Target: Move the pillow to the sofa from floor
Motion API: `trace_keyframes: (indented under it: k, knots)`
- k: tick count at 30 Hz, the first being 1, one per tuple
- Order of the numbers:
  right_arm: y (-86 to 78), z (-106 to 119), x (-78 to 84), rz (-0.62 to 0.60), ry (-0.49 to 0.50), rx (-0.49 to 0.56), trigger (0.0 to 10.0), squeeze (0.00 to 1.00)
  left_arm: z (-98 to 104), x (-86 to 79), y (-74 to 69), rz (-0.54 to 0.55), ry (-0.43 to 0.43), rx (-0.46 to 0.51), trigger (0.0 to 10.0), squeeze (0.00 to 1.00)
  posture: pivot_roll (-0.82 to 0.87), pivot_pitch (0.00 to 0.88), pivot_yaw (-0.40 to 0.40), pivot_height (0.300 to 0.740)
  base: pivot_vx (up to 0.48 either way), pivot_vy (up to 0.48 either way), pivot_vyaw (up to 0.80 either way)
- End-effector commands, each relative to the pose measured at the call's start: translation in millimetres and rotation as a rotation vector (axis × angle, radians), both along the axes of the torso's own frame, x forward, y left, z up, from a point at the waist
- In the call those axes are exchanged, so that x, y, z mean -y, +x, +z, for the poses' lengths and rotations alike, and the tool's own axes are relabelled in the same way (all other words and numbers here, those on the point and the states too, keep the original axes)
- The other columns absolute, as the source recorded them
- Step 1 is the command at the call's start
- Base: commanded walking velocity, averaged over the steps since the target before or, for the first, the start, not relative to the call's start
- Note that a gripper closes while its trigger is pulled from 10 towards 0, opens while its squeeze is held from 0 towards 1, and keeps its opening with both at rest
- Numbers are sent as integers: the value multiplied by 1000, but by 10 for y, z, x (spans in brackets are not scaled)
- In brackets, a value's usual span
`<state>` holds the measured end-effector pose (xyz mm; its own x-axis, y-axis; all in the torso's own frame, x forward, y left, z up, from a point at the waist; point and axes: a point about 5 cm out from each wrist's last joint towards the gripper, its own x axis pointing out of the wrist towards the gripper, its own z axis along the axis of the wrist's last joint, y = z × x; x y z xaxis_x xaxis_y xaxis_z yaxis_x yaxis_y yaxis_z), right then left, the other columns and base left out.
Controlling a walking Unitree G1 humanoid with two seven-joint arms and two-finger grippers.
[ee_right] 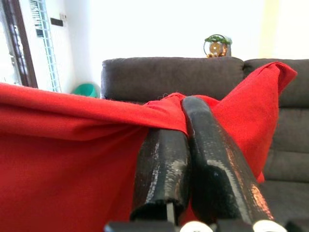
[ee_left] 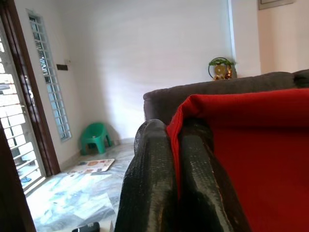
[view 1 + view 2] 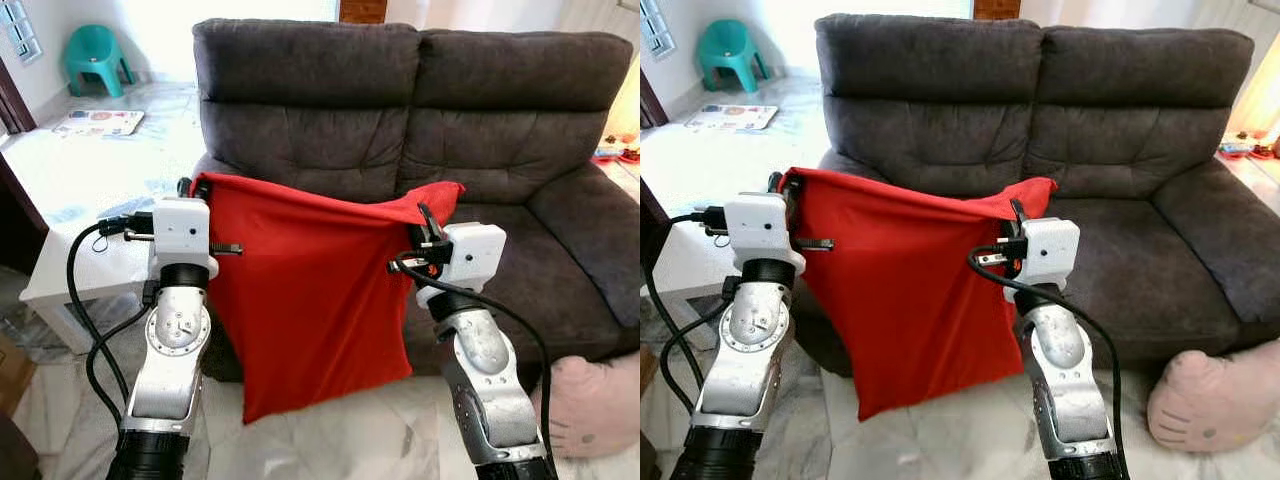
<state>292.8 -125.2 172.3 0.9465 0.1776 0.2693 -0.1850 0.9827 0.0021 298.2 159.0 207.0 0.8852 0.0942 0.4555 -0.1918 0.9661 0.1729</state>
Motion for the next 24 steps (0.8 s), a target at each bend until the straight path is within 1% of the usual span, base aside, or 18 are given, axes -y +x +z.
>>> trace_keyframes:
  k: [1, 9, 16, 19, 20, 24]
  knots:
    - [-11, 342, 74, -27, 16, 146, 10000, 0, 212, -133, -26, 62, -5, 92, 10000, 0, 22, 0, -49, 736, 371, 0, 0]
    - [-8, 450, 44, -9, 35, 174, 10000, 0, 277, -131, -16, 60, 12, 111, 10000, 0, 23, 0, -52, 736, 378, 0, 0]
    - [-7, 492, 31, -3, 36, 184, 10000, 0, 326, -123, 1, 51, 16, 125, 10000, 0, 22, 0, -52, 736, 380, 0, 0]
    - [-4, 517, 33, -4, 37, 189, 10000, 0, 336, -107, 20, 24, 17, 119, 10000, 0, 23, 0, -52, 736, 380, 0, 0]
    - [-1, 534, 37, -7, 39, 194, 10000, 0, 347, -87, 39, -3, 19, 111, 10000, 0, 23, 0, -52, 736, 386, 0, 0]
    - [3, 553, 41, -10, 45, 197, 10000, 0, 393, -71, 49, -25, 19, 119, 10000, 0, 24, 0, -51, 736, 385, 0, 0]
